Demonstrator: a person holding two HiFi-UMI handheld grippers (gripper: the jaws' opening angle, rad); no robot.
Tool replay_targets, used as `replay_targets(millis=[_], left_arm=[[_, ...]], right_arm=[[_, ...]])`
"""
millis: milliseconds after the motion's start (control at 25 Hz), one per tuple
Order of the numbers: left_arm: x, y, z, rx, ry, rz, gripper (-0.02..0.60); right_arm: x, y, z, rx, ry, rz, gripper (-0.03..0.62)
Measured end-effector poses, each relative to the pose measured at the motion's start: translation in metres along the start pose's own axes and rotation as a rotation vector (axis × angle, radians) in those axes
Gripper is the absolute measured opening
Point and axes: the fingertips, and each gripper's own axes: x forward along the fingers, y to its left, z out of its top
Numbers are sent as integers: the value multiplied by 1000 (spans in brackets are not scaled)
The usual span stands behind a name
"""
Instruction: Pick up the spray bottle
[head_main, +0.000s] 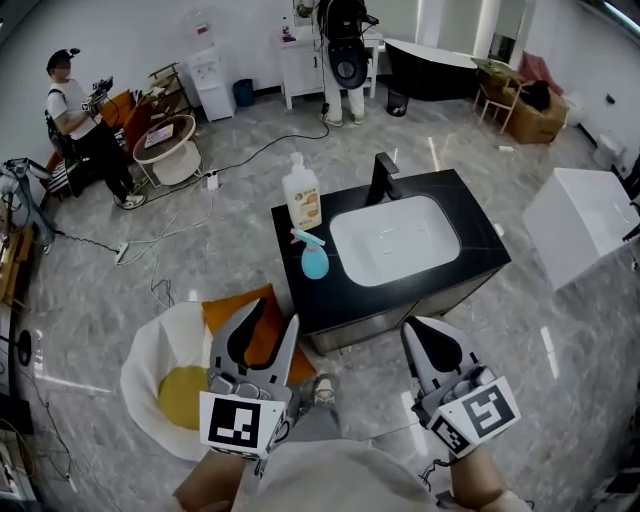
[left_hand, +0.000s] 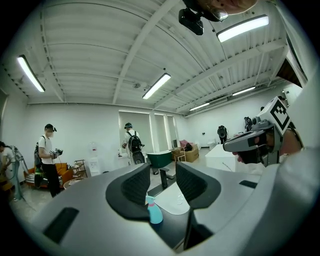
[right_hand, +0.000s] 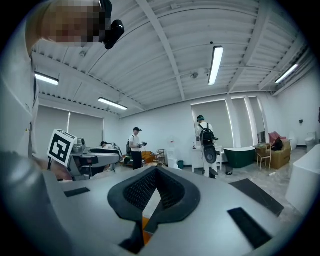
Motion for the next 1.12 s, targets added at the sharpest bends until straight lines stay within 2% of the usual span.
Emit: replay_targets(millis=[120, 360, 560, 800, 1120], left_arm=[[39, 21, -6, -45, 14, -14, 175], [102, 51, -43, -46, 55, -63, 175], [140, 60, -76, -24, 100, -108, 176], [167, 60, -112, -25, 158, -108, 176], [194, 59, -161, -56, 241, -43, 176]], right_arm=[[43, -15, 4, 3, 14, -3, 28], [116, -42, 4, -5, 37, -18, 28], [161, -54, -8, -18, 81, -2, 28], [188, -75, -33, 12, 135, 12, 28], [215, -100, -69, 32, 200, 61, 28]])
